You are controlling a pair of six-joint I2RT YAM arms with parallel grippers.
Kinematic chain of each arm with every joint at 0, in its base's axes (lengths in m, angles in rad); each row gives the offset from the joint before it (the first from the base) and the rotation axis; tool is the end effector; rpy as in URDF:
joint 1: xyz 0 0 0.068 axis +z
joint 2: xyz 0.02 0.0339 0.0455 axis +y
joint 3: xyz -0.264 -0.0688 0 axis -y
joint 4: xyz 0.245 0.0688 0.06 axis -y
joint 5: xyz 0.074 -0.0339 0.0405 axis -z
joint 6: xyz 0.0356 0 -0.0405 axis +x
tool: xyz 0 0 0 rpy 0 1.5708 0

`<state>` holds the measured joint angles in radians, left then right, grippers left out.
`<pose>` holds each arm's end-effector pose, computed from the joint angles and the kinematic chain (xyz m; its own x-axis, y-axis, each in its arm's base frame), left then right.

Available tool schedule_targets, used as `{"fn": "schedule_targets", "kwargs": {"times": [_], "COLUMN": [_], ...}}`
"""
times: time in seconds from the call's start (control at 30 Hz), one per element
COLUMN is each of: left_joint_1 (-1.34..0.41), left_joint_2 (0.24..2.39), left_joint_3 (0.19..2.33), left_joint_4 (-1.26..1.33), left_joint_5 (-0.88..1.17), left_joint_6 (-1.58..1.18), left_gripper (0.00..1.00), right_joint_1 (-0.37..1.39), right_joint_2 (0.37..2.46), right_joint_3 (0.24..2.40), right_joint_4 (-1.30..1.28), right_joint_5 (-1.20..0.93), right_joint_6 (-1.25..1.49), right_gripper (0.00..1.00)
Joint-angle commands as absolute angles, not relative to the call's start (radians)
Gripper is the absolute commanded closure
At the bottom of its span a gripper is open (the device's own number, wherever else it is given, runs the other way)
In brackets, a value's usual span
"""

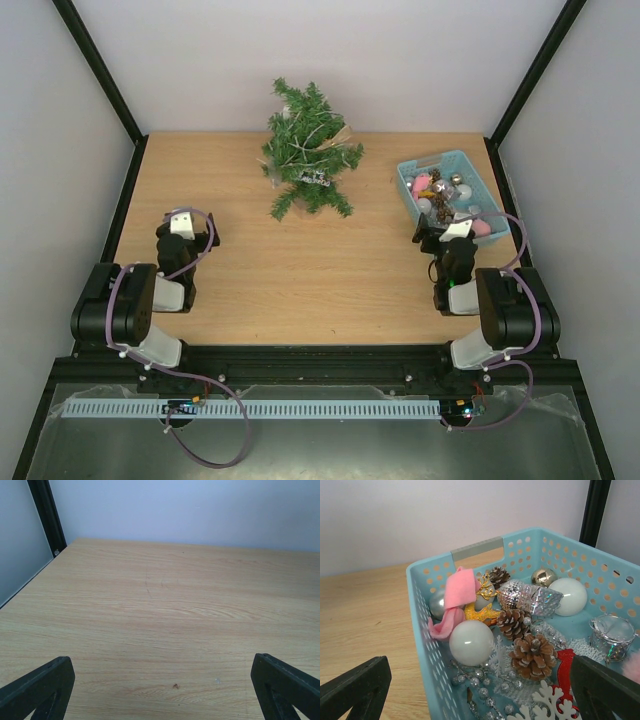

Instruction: Decorate the small christmas tree

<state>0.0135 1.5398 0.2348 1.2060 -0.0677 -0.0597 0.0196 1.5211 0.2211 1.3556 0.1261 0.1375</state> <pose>0.2430 0.0057 0.1459 -0.0938 -0.0608 -0.9937 -0.0865 0.9949 -0.0527 0.2394 0.0002 0.1632 0.0696 0.1374 -0.9881 0.0975 0.9848 0.1438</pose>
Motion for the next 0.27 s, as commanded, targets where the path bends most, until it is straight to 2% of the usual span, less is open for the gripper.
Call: {"fn": "schedule_targets", "kwargs": {"times": [0.0,0.23], "left_joint_1": [0.011,0.011], "left_joint_2": [1.534,1.534], "left_joint_3": [0.242,0.242], "left_joint_4": [1.264,1.264], "left_joint_5": [-0.060,-0.060], "left_joint_6": [-0.063,-0.063], "left_gripper": [0.01,0.01], "right_joint_1": [0.022,0.023], "right_joint_2": [1.533,1.533], "right_joint_3": [0.222,0.226], "right_joint_4": [1.286,1.279], "right_joint_5": [0.080,0.080], "right_joint_6": [0.132,0.133], "right_gripper": [0.01,0.01]}}
